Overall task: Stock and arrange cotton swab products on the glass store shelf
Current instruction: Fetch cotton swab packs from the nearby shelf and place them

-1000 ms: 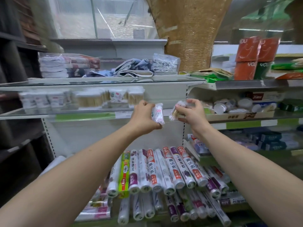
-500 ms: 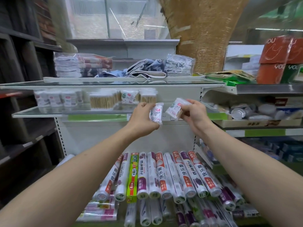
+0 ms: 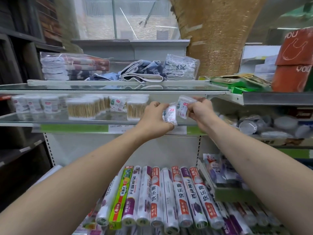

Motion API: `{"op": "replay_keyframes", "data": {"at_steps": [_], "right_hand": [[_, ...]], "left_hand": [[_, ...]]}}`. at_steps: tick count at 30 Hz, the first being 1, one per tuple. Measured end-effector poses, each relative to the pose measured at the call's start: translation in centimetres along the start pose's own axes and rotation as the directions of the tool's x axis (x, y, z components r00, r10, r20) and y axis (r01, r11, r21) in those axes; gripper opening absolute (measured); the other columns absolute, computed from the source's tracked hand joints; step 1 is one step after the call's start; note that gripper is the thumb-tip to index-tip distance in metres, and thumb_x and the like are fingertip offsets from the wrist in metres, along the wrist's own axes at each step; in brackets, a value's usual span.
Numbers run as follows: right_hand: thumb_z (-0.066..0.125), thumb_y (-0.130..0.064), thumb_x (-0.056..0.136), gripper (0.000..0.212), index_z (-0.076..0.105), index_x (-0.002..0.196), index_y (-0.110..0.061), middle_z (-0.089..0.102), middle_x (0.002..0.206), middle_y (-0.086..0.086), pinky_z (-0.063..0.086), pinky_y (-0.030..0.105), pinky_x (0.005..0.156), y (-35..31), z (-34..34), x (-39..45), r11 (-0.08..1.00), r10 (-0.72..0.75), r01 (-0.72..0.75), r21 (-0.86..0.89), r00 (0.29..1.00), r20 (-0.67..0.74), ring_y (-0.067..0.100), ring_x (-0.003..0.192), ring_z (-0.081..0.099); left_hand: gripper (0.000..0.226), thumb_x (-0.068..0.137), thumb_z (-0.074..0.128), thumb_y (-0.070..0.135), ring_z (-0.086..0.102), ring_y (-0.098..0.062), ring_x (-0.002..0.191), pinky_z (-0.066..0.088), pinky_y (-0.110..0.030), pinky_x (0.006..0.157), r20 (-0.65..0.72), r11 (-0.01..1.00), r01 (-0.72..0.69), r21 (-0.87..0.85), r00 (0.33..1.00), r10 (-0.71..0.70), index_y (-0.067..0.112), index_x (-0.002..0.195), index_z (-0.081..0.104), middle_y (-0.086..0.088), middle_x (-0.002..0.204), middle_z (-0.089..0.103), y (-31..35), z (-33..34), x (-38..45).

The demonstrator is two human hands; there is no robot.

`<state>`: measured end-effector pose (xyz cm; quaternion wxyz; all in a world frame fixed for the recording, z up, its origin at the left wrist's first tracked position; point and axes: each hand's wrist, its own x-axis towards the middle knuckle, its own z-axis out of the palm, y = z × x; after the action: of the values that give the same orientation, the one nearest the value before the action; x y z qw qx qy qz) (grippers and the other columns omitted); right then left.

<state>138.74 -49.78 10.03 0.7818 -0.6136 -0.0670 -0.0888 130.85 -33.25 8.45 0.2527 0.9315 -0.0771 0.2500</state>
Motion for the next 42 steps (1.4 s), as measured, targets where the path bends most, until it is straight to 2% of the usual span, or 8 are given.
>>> {"op": "replay_keyframes", "data": {"at_steps": [3, 8, 12, 17, 27, 36, 39, 42], "right_hand": [[0.050, 0.014, 0.088, 0.036, 0.047, 0.114, -0.011, 0.064, 0.109, 0.018, 0.059, 0.045, 0.074, 0.1, -0.5, 1.9, 0.997, 0.043, -0.040, -0.068, 0.998, 0.036, 0.027, 0.086, 0.068], [0.051, 0.016, 0.087, 0.035, 0.054, 0.110, -0.011, 0.065, 0.114, 0.020, 0.059, 0.051, 0.084, 0.3, -0.2, 4.5, 0.983, 0.047, -0.027, -0.182, 0.993, 0.108, 0.032, 0.096, 0.069], [0.054, 0.014, 0.090, 0.031, 0.057, 0.089, -0.017, 0.069, 0.106, 0.015, 0.059, 0.050, 0.085, 0.9, -0.2, 6.5, 0.972, 0.080, -0.049, -0.231, 0.989, 0.128, 0.030, 0.097, 0.070], [0.066, 0.004, 0.090, 0.026, 0.061, 0.107, -0.015, 0.074, 0.101, 0.010, 0.060, 0.036, 0.064, 1.6, -0.2, 8.8, 0.951, 0.108, -0.058, -0.303, 0.983, 0.150, 0.022, 0.084, 0.073], [0.057, 0.008, 0.094, 0.022, 0.063, 0.114, -0.002, 0.070, 0.096, 0.007, 0.056, 0.023, 0.050, 2.5, 2.7, 12.0, 0.945, 0.157, -0.060, -0.323, 0.946, 0.283, 0.013, 0.075, 0.068], [0.047, 0.000, 0.101, 0.021, 0.063, 0.091, -0.008, 0.068, 0.104, 0.011, 0.056, 0.030, 0.088, 4.4, 7.3, 14.3, 0.883, 0.215, -0.022, -0.469, 0.907, 0.363, 0.021, 0.091, 0.066], [0.051, 0.006, 0.094, 0.019, 0.067, 0.102, 0.001, 0.071, 0.101, 0.011, 0.057, 0.019, 0.064, 4.6, 7.7, 14.8, 0.893, 0.227, -0.041, -0.448, 0.901, 0.370, 0.017, 0.086, 0.067], [0.064, 0.003, 0.091, 0.007, 0.066, 0.089, -0.004, 0.070, 0.084, 0.006, 0.054, 0.016, 0.053, 4.4, 7.6, 14.6, 0.895, 0.258, -0.071, -0.441, 0.889, 0.379, 0.013, 0.073, 0.067]], "left_hand": [[0.080, 0.074, 0.076, 0.045, 0.045, -0.026, 0.124, 0.040, -0.034, 0.105, 0.005, 0.998, 0.038, 0.046, 0.999, -0.039, 0.020, 0.145, 0.049, -0.005, 0.127, 0.046, 0.8, 1.2, 0.6], [0.083, 0.062, 0.059, 0.055, 0.053, -0.031, 0.116, 0.046, -0.039, 0.103, -0.020, 0.986, 0.141, 0.083, 0.990, -0.140, 0.019, 0.137, 0.057, -0.010, 0.123, 0.052, 2.5, 1.6, 1.9], [0.061, 0.062, 0.061, 0.053, 0.061, -0.032, 0.102, 0.055, -0.039, 0.090, -0.024, 0.963, 0.252, 0.092, 0.968, -0.251, 0.021, 0.114, 0.065, -0.012, 0.111, 0.061, 3.0, 1.8, 3.4], [0.034, 0.072, 0.071, 0.042, 0.062, -0.029, 0.102, 0.055, -0.040, 0.091, 0.013, 0.940, 0.336, 0.050, 0.941, -0.337, 0.023, 0.100, 0.063, -0.011, 0.111, 0.066, 3.3, 2.2, 4.9], [0.031, 0.086, 0.070, 0.035, 0.062, -0.026, 0.100, 0.054, -0.034, 0.089, 0.167, 0.940, 0.334, 0.062, 0.925, -0.340, 0.017, 0.111, 0.069, -0.008, 0.109, 0.067, 0.6, 2.8, 7.1], [0.040, 0.092, 0.062, 0.038, 0.057, -0.025, 0.102, 0.042, -0.025, 0.081, 0.194, 0.952, 0.274, 0.137, 0.935, -0.297, 0.017, 0.125, 0.060, -0.006, 0.116, 0.059, -0.3, 3.5, 8.4], [0.047, 0.088, 0.062, 0.040, 0.060, -0.025, 0.109, 0.051, -0.029, 0.092, 0.182, 0.955, 0.279, 0.103, 0.938, -0.294, 0.020, 0.130, 0.060, -0.006, 0.122, 0.062, -0.8, 4.0, 8.6], [0.057, 0.090, 0.059, 0.042, 0.057, -0.029, 0.120, 0.048, -0.031, 0.098, 0.149, 0.956, 0.269, 0.117, 0.947, -0.285, 0.019, 0.142, 0.051, -0.009, 0.134, 0.057, -1.0, 4.3, 8.7]]}}
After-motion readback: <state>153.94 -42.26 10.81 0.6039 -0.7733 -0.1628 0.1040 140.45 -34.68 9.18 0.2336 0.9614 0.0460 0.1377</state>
